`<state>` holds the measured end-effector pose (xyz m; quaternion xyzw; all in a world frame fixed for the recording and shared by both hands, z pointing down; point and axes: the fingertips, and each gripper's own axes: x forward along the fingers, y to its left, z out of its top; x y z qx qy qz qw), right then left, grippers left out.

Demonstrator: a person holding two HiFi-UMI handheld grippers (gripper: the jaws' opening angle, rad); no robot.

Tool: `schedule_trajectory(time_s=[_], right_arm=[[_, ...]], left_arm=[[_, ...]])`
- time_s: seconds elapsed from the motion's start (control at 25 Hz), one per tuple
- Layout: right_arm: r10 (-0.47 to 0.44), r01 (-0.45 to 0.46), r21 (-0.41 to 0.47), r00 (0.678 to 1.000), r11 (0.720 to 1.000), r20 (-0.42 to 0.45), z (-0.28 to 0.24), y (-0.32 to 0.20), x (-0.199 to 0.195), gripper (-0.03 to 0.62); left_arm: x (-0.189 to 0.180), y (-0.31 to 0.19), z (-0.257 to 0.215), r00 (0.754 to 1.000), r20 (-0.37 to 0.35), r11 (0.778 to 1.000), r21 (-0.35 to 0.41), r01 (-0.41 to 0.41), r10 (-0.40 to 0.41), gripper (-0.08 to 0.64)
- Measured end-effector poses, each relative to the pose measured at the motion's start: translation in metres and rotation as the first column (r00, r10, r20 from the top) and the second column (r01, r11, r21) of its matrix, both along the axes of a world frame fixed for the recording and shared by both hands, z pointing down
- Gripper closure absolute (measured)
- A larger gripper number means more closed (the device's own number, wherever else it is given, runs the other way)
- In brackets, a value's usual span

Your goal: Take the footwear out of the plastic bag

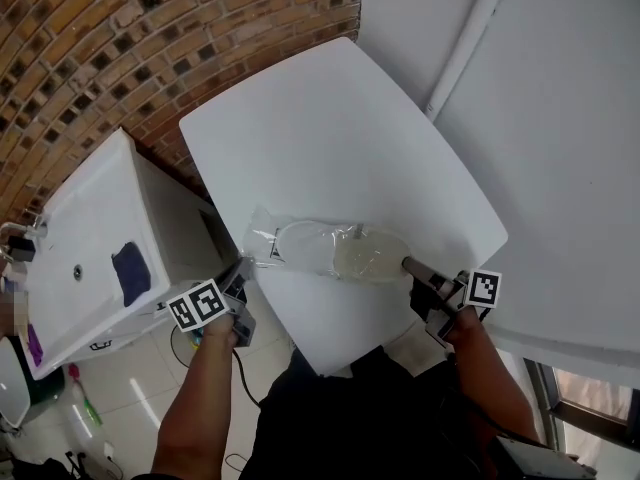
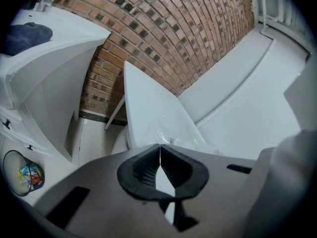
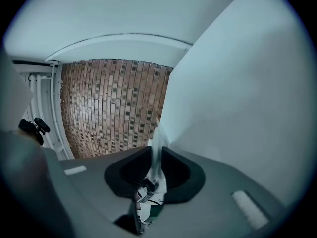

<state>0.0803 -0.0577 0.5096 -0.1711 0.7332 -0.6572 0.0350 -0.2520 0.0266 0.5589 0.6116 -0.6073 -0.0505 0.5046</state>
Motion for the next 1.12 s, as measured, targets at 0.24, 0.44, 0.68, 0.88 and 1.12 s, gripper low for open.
schedule_trajectory(time_s=[0.24,0.44,0.68,0.88,1.12], right_arm=[[0.095,-0.095,-0.008,0.995,0.995,0.004,0.0,-0.015,0.037,0.524],[0.117,-0.117,-0.005,0.993,0.993,-0.013,0.009,-0.022,0.048,0.525],[0.11,-0.11,0.009,0.994,0.994,-0.009,0.007,-0.021,0.043,0.525],[0.116,-0.116,-0.004,0.993,0.993,-0.004,0.007,-0.018,0.04,0.525],[0.093,-0.093,0.008,0.995,0.996,-0.024,0.008,-0.022,0.037,0.525]], left_arm=[[-0.003,-0.016,-0.001,0.999,0.044,0.999,-0.021,0.033,-0.032,0.549],[-0.013,-0.02,-0.012,0.968,0.251,0.998,-0.064,-0.01,0.025,0.384],[0.042,-0.036,-0.059,0.677,0.624,0.904,-0.121,-0.411,0.391,0.336],[0.095,-0.058,-0.01,0.443,0.589,0.715,-0.377,-0.589,0.676,0.35],[0.092,-0.064,0.027,0.41,0.539,0.669,-0.483,-0.565,0.735,0.481]])
